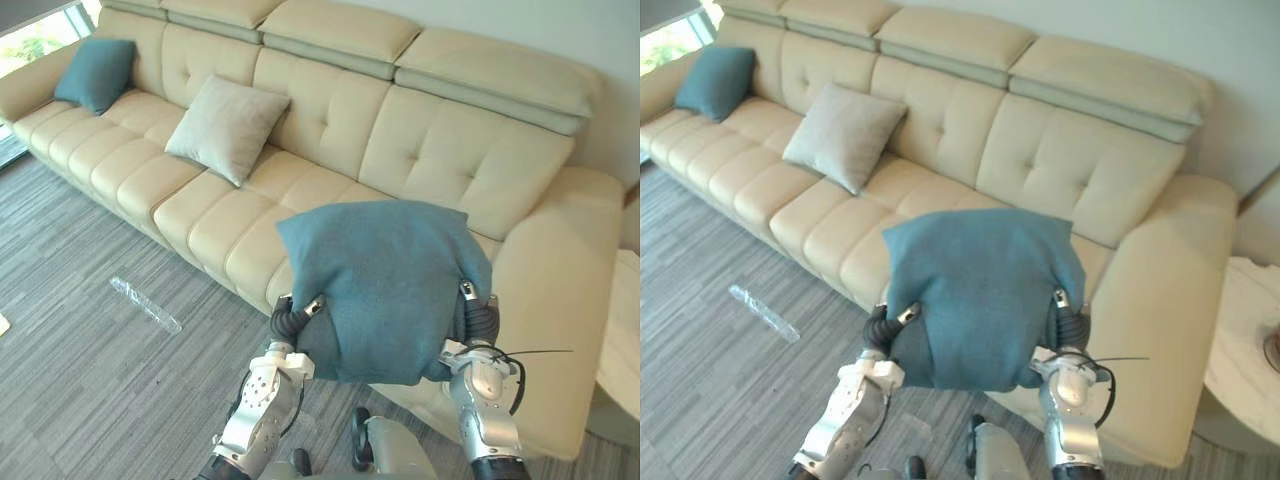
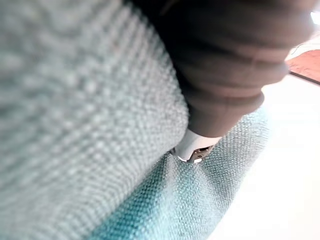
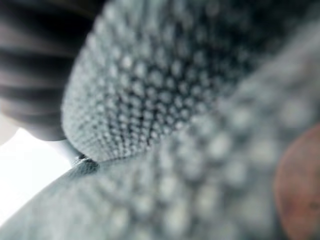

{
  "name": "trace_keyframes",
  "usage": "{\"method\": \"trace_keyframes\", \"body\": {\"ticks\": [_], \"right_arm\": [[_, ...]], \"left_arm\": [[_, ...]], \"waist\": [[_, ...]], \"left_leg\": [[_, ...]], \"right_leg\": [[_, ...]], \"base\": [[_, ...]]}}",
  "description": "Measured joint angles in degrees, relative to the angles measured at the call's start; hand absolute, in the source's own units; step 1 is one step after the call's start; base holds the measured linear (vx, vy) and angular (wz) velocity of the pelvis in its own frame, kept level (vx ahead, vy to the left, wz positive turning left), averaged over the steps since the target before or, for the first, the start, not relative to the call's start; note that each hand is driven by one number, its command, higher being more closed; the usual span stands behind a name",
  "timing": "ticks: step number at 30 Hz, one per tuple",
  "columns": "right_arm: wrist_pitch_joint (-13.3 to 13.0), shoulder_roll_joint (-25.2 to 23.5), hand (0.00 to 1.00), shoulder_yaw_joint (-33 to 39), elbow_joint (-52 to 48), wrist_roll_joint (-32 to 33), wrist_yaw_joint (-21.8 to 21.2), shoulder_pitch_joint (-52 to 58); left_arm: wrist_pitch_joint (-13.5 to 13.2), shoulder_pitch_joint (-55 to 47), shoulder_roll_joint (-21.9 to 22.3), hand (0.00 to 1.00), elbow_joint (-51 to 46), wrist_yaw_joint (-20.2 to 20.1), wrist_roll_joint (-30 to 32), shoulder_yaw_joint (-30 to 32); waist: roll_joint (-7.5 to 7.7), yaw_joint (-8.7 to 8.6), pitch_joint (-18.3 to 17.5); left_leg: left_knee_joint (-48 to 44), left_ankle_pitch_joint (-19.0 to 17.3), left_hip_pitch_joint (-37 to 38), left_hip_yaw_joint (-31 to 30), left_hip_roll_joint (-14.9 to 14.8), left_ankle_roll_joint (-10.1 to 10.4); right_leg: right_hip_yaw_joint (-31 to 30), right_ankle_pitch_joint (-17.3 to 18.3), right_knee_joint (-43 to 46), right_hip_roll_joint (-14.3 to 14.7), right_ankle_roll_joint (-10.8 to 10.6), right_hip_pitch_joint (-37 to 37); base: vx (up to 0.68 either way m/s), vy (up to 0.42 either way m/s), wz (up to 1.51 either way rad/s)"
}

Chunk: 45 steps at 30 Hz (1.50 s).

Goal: Pick up cushions and gather them together orderly.

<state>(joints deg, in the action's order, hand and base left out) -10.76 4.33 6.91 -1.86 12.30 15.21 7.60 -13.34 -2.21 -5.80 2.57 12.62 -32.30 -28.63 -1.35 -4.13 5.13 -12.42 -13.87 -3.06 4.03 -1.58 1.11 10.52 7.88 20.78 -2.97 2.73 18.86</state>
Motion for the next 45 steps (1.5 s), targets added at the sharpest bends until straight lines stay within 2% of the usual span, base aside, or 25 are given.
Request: {"method": "trace_keyframes", "body": {"ticks": [1, 2, 3, 4, 5, 7, 9, 12, 14, 15, 16, 17, 18, 20, 21, 23, 25, 27, 30, 31, 33, 35, 38, 41, 45], "right_arm": [[0.0, 0.4, 1.00, 0.2, -3.4, 0.2, 0.2, 1.4], [0.0, 0.4, 1.00, 0.2, -4.3, 0.2, 0.4, 1.8], [0.0, 0.2, 1.00, 0.2, -6.5, 0.2, 0.5, 2.8], [-0.1, 0.3, 1.00, 0.1, -7.9, 0.1, 0.5, 3.3], [-0.3, 0.4, 1.00, -0.4, -10.4, 0.1, 0.5, 3.8], [-1.2, 0.4, 1.00, -0.5, -12.3, 0.1, 0.5, 3.8], [-1.8, 0.3, 1.00, -0.4, -13.2, 0.1, 0.5, 3.7], [-1.9, 0.2, 1.00, -0.4, -13.0, 0.1, 0.6, 3.6], [-1.8, 0.2, 1.00, -0.4, -12.1, 0.0, 0.6, 3.4], [-1.8, 0.2, 1.00, -0.4, -10.9, -0.1, 0.6, 3.0], [-1.7, 0.3, 1.00, -0.4, -10.3, -0.1, 0.6, 3.1], [-1.6, -0.1, 1.00, -0.6, -8.9, -0.3, 0.6, 3.1], [-1.1, -2.2, 1.00, -0.9, -7.6, -0.6, 0.6, 3.8], [-0.9, -3.4, 1.00, -1.0, -7.5, -1.0, 0.6, 4.2], [-0.9, -4.0, 1.00, -1.0, -7.5, -1.1, 0.6, 4.2], [-0.9, -4.0, 1.00, -1.1, -7.1, -1.2, 0.5, 4.1], [-0.9, -4.0, 1.00, -1.6, -5.1, -1.1, 0.5, 3.0], [-0.9, -4.0, 1.00, -3.0, -0.9, -1.1, 0.5, 0.3], [-1.3, -2.0, 1.00, -3.2, 4.5, -1.0, 0.4, -2.7], [-1.3, -1.5, 1.00, -3.2, 5.2, -1.0, 0.4, -3.0], [-0.2, 0.3, 1.00, -3.1, 6.1, -1.0, 0.4, -2.4], [0.1, 0.3, 1.00, -3.1, 5.9, -1.0, 0.4, -2.4], [0.1, 0.4, 1.00, -3.1, 2.3, -1.0, 0.4, -0.7], [-0.7, 0.4, 1.00, -2.9, -0.7, -1.0, 0.4, -0.9], [-1.0, 0.3, 1.00, -2.7, -0.5, -1.1, 0.4, -2.4]], "left_arm": [[0.0, 0.5, 1.4, 1.00, -0.2, -0.5, 0.5, 0.0], [0.0, 0.7, 1.7, 1.00, -0.2, -0.5, 0.6, 0.0], [0.0, 0.5, 1.6, 1.00, -0.2, -0.6, 0.6, 0.0], [0.0, 0.1, 1.5, 1.00, -0.5, -0.6, 0.6, 0.0], [-0.2, -1.4, 1.5, 1.00, -2.8, -0.6, 0.6, 0.0], [-0.9, -2.7, 1.6, 1.00, -5.8, -1.3, 0.7, 0.0], [-1.4, -3.0, 1.7, 1.00, -7.4, -1.8, 0.7, 0.1], [-0.8, -3.3, 1.9, 1.00, -7.5, -1.9, 0.7, 0.2], [-0.7, -3.7, 1.8, 1.00, -7.5, -1.9, 0.7, 0.3], [-0.7, -4.3, 1.8, 1.00, -7.5, -1.9, 0.7, 0.3], [-0.6, -4.7, 1.9, 1.00, -7.5, -1.9, 0.7, 0.2], [-0.7, -5.2, 1.3, 1.00, -7.3, -1.9, 0.8, 0.1], [-0.7, -5.7, -0.1, 1.00, -7.0, -1.9, 0.8, 0.1], [-0.7, -5.7, -0.5, 1.00, -6.9, -1.8, 0.7, 0.1], [-0.8, -5.6, -0.5, 1.00, -5.8, -1.8, 0.7, 0.1], [-0.9, -5.2, -0.5, 1.00, -4.8, -1.8, 0.7, 0.1], [-1.0, -5.2, -1.0, 1.00, -4.5, -1.7, 0.7, 0.3], [-1.3, -5.1, -2.4, 1.00, -4.4, -1.6, 0.8, 1.6], [-1.3, -3.4, -2.6, 1.00, -2.2, -1.6, 0.8, 1.8], [-1.3, -3.1, -2.6, 1.00, -1.8, -1.6, 0.8, 1.7], [0.0, -2.7, -2.3, 1.00, -0.8, -1.6, 0.8, 1.2], [0.1, -2.6, -2.3, 1.00, -0.8, -1.6, 0.8, 1.2], [0.1, -2.7, -1.7, 1.00, -1.0, -1.6, 0.8, 1.2], [-0.4, -2.6, -1.7, 1.00, -3.6, -1.6, 0.8, 1.3], [-1.4, -2.4, -1.4, 1.00, -3.7, -1.6, 1.3, 1.3]], "waist": [[-0.96, -1.08, -0.4], [-0.96, -0.90, -0.3], [-0.95, -0.12, -0.2], [-0.87, 0.47, -0.2], [-0.59, 1.78, -0.3], [-0.23, 2.90, -0.6], [-0.19, 3.46, -0.6], [-0.24, 4.21, -0.8], [0.53, 5.19, -0.8], [0.23, 5.37, -1.1], [-0.32, 5.39, -1.5], [-0.55, 5.35, -2.4], [2.12, 5.07, -3.3], [4.29, 4.63, -3.7], [4.88, 4.56, -3.7], [5.09, 4.68, -3.7], [5.03, 4.86, -3.6], [5.07, 4.52, -3.7], [5.37, 4.05, -3.9], [5.25, 3.99, -3.8], [3.40, 3.82, -3.5], [3.26, 4.00, -3.4], [2.73, 4.60, -3.2], [2.81, 4.47, -3.7], [2.70, 4.51, -3.8]], "left_leg": [[-8.8, -0.9, -2.9, 1.3, -3.1, 2.7], [-12.3, -0.9, -3.4, 2.1, -4.4, 3.6], [-22.5, 1.0, -4.8, 4.7, -7.2, 4.5], [-28.2, 2.3, -5.7, 6.2, -9.2, 3.6], [-36.5, 1.6, -7.0, 10.6, -12.1, 2.2], [-39.5, 0.2, -9.0, 14.2, -14.7, 0.4], [-35.0, -1.6, -10.3, 16.0, -16.2, -0.5], [-21.4, -1.7, -11.8, 10.8, -14.0, 0.7], [-14.1, 0.3, -13.4, 3.0, -9.4, 3.7], [-9.1, 3.8, -12.9, -1.3, -7.8, 4.6], [-6.8, 6.2, -12.6, -2.3, -7.9, 4.2], [-7.0, 8.5, -12.2, -1.6, -8.1, 6.7], [-8.1, 6.8, -11.6, 1.4, -6.6, 5.0], [-9.6, 5.3, -11.7, 3.8, -5.5, 3.7], [-11.6, 3.4, -11.7, 5.7, -5.1, 2.6], [-11.7, 1.8, -10.0, 9.1, -4.7, 1.2], [-10.2, 1.4, -7.5, 12.4, -4.8, 0.8], [-7.8, 1.3, -4.9, 16.7, -5.2, 0.9], [-7.4, 1.4, -5.0, 18.0, -4.9, 1.2], [-7.5, 1.4, -5.0, 17.9, -4.9, 1.3], [-9.0, 1.8, -5.1, 14.2, -6.0, 1.9], [-10.6, 1.9, -5.0, 13.9, -6.9, 2.1], [-21.5, 2.2, -8.1, 11.0, -9.4, 2.5], [-20.8, 2.6, -8.7, 7.6, -8.2, 3.1], [-10.4, 2.8, -5.9, 0.0, -4.0, 3.0]], "right_leg": [[2.4, 0.3, -0.1, 1.0, 1.1, -1.9], [2.7, 0.3, -0.7, 1.6, 1.0, -3.3], [2.1, 0.3, -3.1, 3.6, 1.0, -7.7], [0.9, 0.4, -4.5, 4.4, 1.1, -10.5], [-1.4, 0.7, -6.1, 5.5, 1.0, -14.0], [-3.3, 1.0, -6.7, 5.7, 0.5, -15.5], [-5.7, 1.5, -7.7, 5.6, -0.5, -17.5], [-9.4, 3.0, -8.0, 4.8, -2.8, -19.8], [-13.0, 4.1, -7.7, 2.8, -4.8, -20.2], [-15.1, 5.7, -6.4, 1.9, -7.3, -20.3], [-15.9, 6.4, -5.9, 1.9, -8.5, -20.3], [-18.0, 8.0, -5.4, 1.3, -10.5, -20.7], [-19.6, 7.8, -4.5, -1.3, -11.7, -19.7], [-19.9, 7.2, -3.6, -3.1, -12.7, -18.4], [-20.5, 6.1, -1.8, -3.9, -14.3, -17.0], [-20.7, 5.2, 3.9, -4.8, -15.0, -13.5], [-17.6, 3.6, 8.4, -6.1, -14.5, -10.4], [-9.5, 3.9, 9.6, -7.0, -13.0, -7.0], [-2.4, 4.5, 1.5, -6.1, -6.1, -8.2], [-2.4, 4.6, 0.4, -5.9, -6.2, -8.8], [-1.7, 3.3, -2.2, -4.4, -5.7, -11.4], [-1.8, 3.3, -2.5, -4.0, -5.6, -12.2], [-2.0, 3.1, -4.3, -2.7, -5.3, -15.6], [-3.4, 2.2, -6.8, -2.7, -5.1, -15.7], [-6.4, -4.6, -16.0, -2.1, -5.7, -16.0]], "base": [[0.44, -0.205, 0.94], [0.47, -0.195, 0.68], [0.44, -0.169, 0.06], [0.53, -0.141, -0.33], [0.41, -0.084, -0.49], [0.36, -0.029, -0.59], [0.30, 0.034, -0.47], [0.27, 0.190, -0.57], [0.24, 0.304, -0.92], [0.24, 0.336, -1.00], [0.25, 0.392, -1.08], [0.28, 0.507, -1.06], [0.26, 0.506, -0.89], [0.18, 0.422, -0.64], [0.10, 0.292, -0.66], [0.04, 0.272, -0.75], [0.01, 0.223, -0.92], [-0.01, 0.107, -1.13], [0.01, -0.037, -0.42], [0.06, -0.113, -0.09], [0.06, -0.096, -0.01], [0.06, -0.083, -0.05], [0.05, -0.049, -0.14], [0.02, 0.072, -0.20], [0.00, 0.065, -0.32]]}}
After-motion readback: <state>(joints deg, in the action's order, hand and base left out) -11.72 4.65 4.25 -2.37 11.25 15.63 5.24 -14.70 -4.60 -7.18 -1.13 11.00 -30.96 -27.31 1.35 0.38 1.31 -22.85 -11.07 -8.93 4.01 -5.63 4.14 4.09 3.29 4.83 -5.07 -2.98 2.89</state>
